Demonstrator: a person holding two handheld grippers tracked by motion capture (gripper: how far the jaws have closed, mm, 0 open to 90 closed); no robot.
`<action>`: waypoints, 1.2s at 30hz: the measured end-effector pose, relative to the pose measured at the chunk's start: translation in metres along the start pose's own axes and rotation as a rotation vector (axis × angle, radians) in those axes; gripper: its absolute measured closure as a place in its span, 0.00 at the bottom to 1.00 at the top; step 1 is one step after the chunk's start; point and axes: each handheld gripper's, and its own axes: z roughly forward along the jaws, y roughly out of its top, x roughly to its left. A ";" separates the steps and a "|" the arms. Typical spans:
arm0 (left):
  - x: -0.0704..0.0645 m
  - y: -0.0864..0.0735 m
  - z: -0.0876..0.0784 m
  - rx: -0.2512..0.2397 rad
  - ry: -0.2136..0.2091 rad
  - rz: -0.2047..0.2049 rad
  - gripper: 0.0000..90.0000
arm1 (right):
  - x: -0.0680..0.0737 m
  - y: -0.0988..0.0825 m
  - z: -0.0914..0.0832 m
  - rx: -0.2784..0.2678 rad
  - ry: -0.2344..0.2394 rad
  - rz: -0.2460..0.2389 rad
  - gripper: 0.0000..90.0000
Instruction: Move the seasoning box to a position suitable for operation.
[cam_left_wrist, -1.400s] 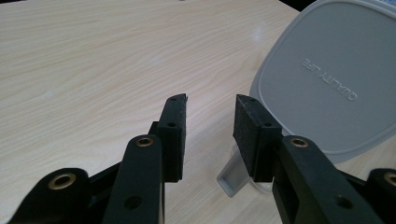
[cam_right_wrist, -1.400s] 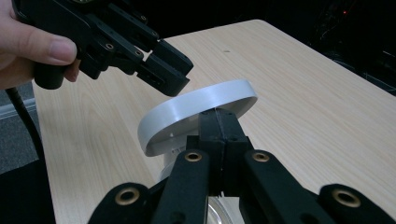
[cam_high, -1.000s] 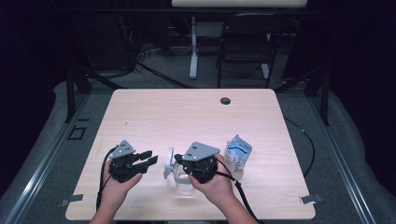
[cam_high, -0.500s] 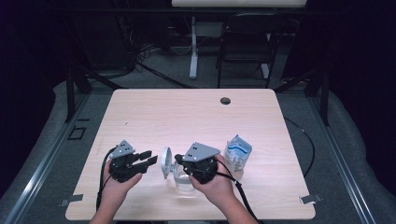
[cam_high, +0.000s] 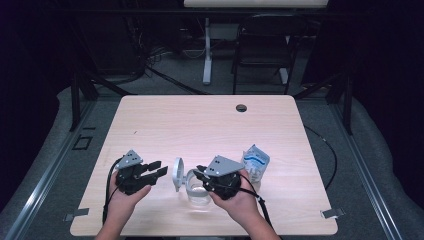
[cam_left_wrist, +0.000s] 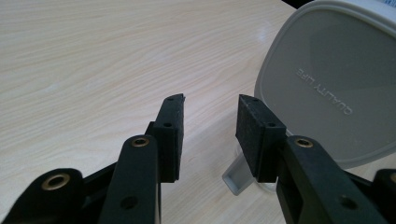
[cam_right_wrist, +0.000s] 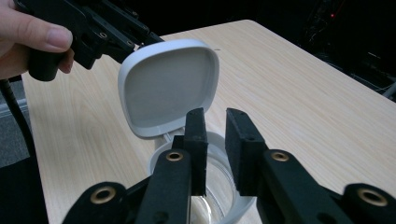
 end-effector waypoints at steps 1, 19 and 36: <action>0.000 0.000 0.000 0.000 -0.001 0.000 0.69 | -0.001 -0.002 -0.002 -0.004 -0.004 0.005 0.85; 0.001 0.000 -0.004 -0.009 0.005 -0.009 0.67 | -0.008 -0.028 -0.030 -0.011 -0.052 0.043 0.66; 0.001 -0.002 -0.008 -0.014 0.019 -0.011 0.65 | -0.025 -0.048 -0.058 -0.008 -0.100 0.107 0.63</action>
